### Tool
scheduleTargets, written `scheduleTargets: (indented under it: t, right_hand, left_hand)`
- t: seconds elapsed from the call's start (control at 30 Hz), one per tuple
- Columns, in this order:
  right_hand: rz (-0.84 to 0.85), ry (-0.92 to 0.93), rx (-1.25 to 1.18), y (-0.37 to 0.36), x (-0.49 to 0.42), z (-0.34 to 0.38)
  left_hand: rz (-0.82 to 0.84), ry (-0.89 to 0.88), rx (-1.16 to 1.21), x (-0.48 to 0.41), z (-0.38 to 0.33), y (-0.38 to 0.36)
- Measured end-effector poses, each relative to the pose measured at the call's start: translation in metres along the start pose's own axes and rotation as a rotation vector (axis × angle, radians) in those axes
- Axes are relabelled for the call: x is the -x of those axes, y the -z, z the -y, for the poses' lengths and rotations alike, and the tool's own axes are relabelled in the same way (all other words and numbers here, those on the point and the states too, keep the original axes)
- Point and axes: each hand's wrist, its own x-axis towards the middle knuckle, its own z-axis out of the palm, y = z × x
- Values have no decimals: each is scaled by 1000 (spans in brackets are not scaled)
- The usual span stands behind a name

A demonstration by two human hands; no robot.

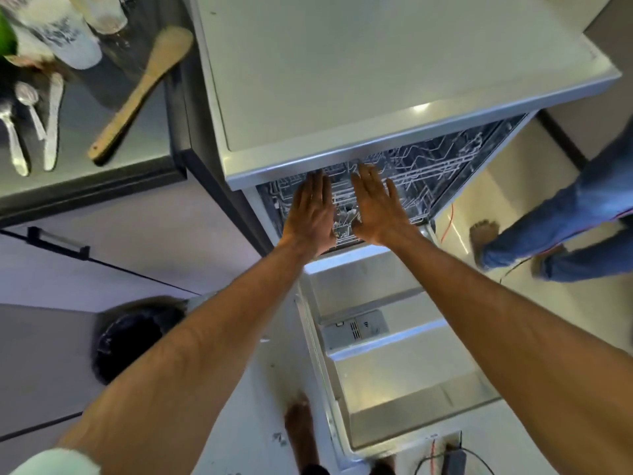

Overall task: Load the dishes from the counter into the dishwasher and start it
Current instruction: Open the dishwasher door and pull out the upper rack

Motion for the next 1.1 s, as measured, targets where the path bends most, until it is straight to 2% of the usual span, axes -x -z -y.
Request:
scheduleTargets:
  t: [0.07,0.13,0.27,0.5,0.73,0.9,1.1]
  right_hand:
    - [185,-31,85,-4,-9,-1]
    - [252,-57,77,-10,-11,-1]
    - [182,-52,99,-13,-8,-2]
    - [159,-65,194,-5,-1,-1]
    - [241,-57,58,-27,73,-8]
    - [331,-176,-167,-32,135,-9]
    - [484,-297,-194,-28,182,-10]
  left_hand:
    - [149,14,27,-8,6,-7]
    - [201,1,-5,-8,7,-15]
    - [125,-9,-27,-5,8,-15]
    - [189,16,148,-1,-5,0]
    - [228,31,390,39,-33,-20]
    - [342,-4,539,74,-52,-28]
    - [480,-90,615,108,-82,-28]
